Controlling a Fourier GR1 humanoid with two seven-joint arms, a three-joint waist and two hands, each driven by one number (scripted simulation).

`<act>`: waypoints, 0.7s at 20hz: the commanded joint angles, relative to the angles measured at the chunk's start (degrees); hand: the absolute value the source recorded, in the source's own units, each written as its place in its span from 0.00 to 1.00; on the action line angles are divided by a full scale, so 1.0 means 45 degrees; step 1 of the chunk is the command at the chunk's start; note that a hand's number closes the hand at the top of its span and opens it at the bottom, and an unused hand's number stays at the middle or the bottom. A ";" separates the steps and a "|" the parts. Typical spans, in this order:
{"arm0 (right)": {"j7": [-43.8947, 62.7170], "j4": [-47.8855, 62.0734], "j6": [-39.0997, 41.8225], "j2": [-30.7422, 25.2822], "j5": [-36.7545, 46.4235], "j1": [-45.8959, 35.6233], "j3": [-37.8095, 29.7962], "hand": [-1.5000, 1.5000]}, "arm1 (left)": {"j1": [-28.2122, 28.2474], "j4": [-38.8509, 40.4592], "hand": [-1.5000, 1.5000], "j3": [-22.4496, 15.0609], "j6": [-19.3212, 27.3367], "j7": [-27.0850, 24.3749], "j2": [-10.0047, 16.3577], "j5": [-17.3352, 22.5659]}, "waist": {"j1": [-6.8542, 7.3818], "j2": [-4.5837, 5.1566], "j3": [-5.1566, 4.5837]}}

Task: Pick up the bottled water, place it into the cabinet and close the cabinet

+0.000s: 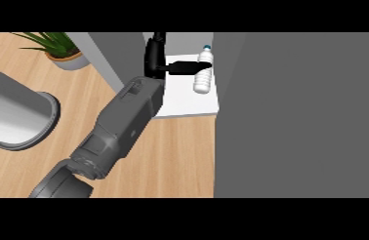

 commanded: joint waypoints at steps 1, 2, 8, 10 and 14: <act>0.0744 -0.1805 -0.0664 0.0347 -0.0100 0.0446 -0.0049 0.00 | 0.0805 -0.0969 0.00 -0.0720 0.0053 -0.0374 -0.0016 0.0690 | 0.0004 -0.0083 0.0002; 0.1070 -0.1869 -0.1242 -0.0034 -0.0025 -0.0158 -0.0154 0.00 | 0.0357 -0.1144 0.00 -0.0596 0.0117 0.0421 -0.0016 0.0653 | 0.0368 -0.0124 0.0001; 0.0937 -0.1788 -0.0670 0.0093 -0.0767 0.0490 -0.0891 0.00 | 0.2136 -0.3995 0.00 -0.2305 0.0331 0.1077 -0.0017 0.1737 | 0.0512 -0.0261 0.0005; 0.1244 -0.2658 -0.1005 0.0491 -0.0056 0.0580 -0.0034 0.00 | 0.2894 -0.4705 0.00 -0.3252 0.0566 0.0985 -0.0017 0.2192 | 0.0385 -0.0225 -0.0004; 0.1168 -0.2209 -0.0987 0.0355 -0.0438 0.0625 -0.0696 0.00 | 0.5007 -0.6963 0.00 -0.4629 0.1045 0.0865 -0.0017 0.2361 | 0.0630 -0.0265 0.0000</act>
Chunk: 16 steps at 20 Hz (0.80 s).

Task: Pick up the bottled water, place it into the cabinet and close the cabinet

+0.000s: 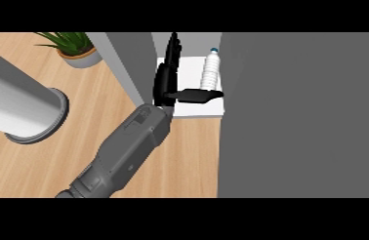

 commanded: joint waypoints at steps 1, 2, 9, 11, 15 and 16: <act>0.0106 -0.1423 -0.0038 0.0690 0.0445 0.0424 -0.0180 0.00 | 0.2163 -0.2138 0.00 -0.1293 0.0092 -0.0103 -0.0001 0.0355 | 0.0165 -0.0022 0.0008; 0.0516 -0.1425 -0.0305 -0.0011 -0.0195 0.0256 -0.0593 0.00 | 0.1998 -0.3326 0.00 -0.1746 0.1160 0.0630 -0.0001 0.0339 | 0.0313 -0.0067 0.0007; 0.0700 -0.2548 -0.0329 0.0664 0.0036 0.1126 -0.0261 0.00 | 0.5663 -0.6639 0.00 -0.2752 0.1316 0.0124 0.0342 -0.0171 | 0.0365 -0.0058 0.0000; 0.0913 -0.2376 -0.0993 0.0474 0.0088 0.0319 -0.0244 0.00 | 0.6094 -0.7827 0.00 -0.3474 0.1868 0.0773 0.0459 -0.0552 | 0.0438 -0.0016 0.0005; 0.1399 -0.2417 -0.0624 -0.0257 -0.0317 0.0364 -0.0278 1.00 | 0.7377 -0.9017 1.00 -0.4308 0.0829 0.0675 0.1341 -0.0744 | 0.0369 0.0018 -0.0002; 0.0939 -0.2241 0.0218 0.0207 0.0513 0.0630 0.0055 1.00 | 0.7725 -0.9659 1.00 -0.4648 0.1111 0.0873 0.1661 -0.0977 | 0.0318 -0.0022 0.0008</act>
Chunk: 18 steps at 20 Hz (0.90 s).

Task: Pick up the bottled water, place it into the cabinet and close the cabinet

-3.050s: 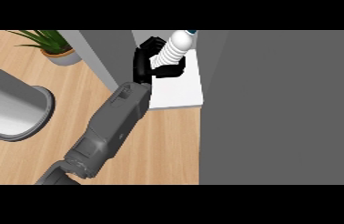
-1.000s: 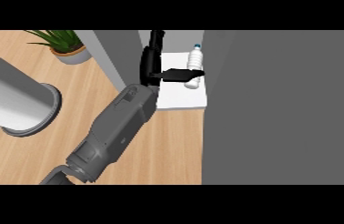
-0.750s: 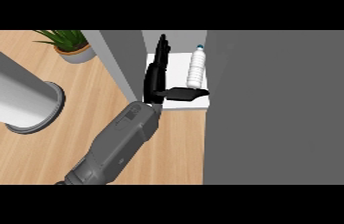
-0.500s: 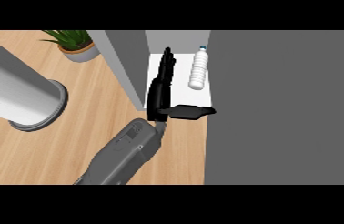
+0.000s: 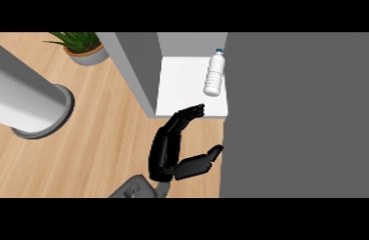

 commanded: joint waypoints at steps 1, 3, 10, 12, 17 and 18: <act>0.0943 -0.1713 -0.0564 -0.0477 0.0458 -0.0401 0.0028 1.00 | 0.1624 -0.1666 1.00 -0.0812 -0.0879 0.0069 0.1299 -0.0157 | 0.0142 0.0055 -0.0005; 0.0824 -0.1733 0.0017 -0.0709 0.0326 -0.0024 -0.0297 1.00 | 0.2234 -0.3138 1.00 -0.0923 -0.0359 0.0429 0.2021 -0.0317 | 0.0133 -0.0012 0.0002; 0.0810 -0.2375 0.1632 -0.0124 0.1016 0.1081 0.0650 1.00 | 0.4401 -0.4970 1.00 -0.0548 -0.1055 -0.0239 0.4263 -0.0453 | -0.0131 -0.0020 -0.0001; 0.1233 -0.2424 0.2094 -0.0755 0.1470 0.0833 0.1184 1.00 | 0.4200 -0.5337 1.00 0.0222 -0.1491 0.0286 0.5130 0.0048 | -0.0026 -0.0014 -0.0011; 0.1348 -0.3585 0.2424 -0.1037 0.1100 0.0811 0.1647 1.00 | 0.5333 -0.5794 1.00 0.1083 -0.2497 -0.0300 0.6437 0.0589 | -0.0059 -0.0015 -0.0053; 0.1049 -0.3548 0.2734 -0.0705 0.1206 0.1034 0.1650 1.00 | 0.5684 -0.6688 1.00 0.1089 -0.2432 -0.0316 0.6844 0.0492 | -0.0113 -0.0093 -0.0032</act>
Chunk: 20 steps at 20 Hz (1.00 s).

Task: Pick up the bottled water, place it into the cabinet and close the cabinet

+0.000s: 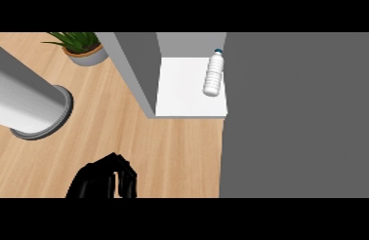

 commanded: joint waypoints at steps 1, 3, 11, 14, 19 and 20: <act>0.0472 -0.3544 -0.0349 0.0255 0.1278 0.0213 0.0052 1.00 | 0.1192 -0.0890 1.00 0.0887 -0.0944 -0.0426 0.1385 0.0679 | 0.0096 -0.0042 -0.0036; 0.0343 -0.3495 -0.0129 0.0615 0.1411 0.0406 0.0519 1.00 | 0.1386 -0.1270 0.00 0.1871 -0.1424 -0.0542 0.2078 0.1234 | -0.0001 -0.0055 -0.0025; 0.0824 -0.4129 0.0267 0.0080 0.1748 0.0261 0.1449 1.00 | 0.2492 -0.1958 0.00 0.3379 -0.1871 -0.0700 0.3056 0.2162 | 0.0049 -0.0136 -0.0075; 0.1035 -0.4101 0.0306 0.0007 0.1966 -0.0264 0.2206 1.00 | 0.2879 -0.1721 0.00 0.3979 -0.2609 -0.0788 0.3506 0.2689 | 0.0144 -0.0121 -0.0115; 0.1609 -0.3972 0.0172 -0.0443 0.2234 -0.1278 0.3080 1.00 | 0.3459 -0.2101 0.00 0.4614 -0.3112 -0.0735 0.4147 0.3146 | 0.0372 -0.0186 -0.0159; 0.1657 -0.3953 0.0200 -0.0489 0.2248 -0.1501 0.3238 1.00 | 0.3638 -0.2016 0.00 0.4693 -0.3261 -0.0796 0.4280 0.3151 | 0.0394 -0.0243 -0.0187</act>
